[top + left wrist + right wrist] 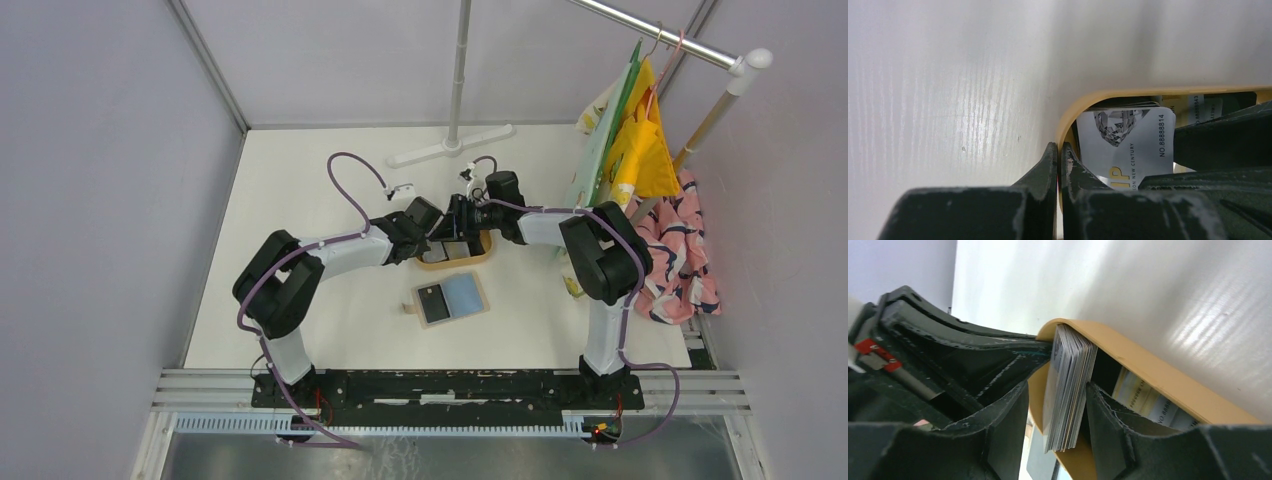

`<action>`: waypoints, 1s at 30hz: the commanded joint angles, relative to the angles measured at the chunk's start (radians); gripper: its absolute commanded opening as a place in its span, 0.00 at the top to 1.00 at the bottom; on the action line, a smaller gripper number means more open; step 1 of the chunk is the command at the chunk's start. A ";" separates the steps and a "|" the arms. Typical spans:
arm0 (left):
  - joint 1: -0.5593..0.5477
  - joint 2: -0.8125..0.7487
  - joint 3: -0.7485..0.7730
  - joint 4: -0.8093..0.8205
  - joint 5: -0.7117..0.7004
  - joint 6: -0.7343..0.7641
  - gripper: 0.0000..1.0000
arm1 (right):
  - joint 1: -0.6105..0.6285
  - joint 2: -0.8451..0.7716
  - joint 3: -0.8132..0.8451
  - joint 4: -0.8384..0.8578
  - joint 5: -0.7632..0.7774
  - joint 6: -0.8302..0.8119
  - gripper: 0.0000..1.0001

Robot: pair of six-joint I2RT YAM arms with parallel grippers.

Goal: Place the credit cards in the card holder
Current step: Pick up the credit card from the storage box.

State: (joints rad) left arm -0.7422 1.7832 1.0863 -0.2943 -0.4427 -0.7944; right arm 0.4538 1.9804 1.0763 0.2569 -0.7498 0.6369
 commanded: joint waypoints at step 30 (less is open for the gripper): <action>-0.026 0.005 0.069 0.061 0.047 -0.026 0.98 | 0.097 -0.018 0.214 -0.445 0.418 -0.510 0.62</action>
State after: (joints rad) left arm -0.7506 1.7908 1.1023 -0.3050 -0.4271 -0.7940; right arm 0.5438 1.9774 1.2640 -0.1242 -0.4419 0.2111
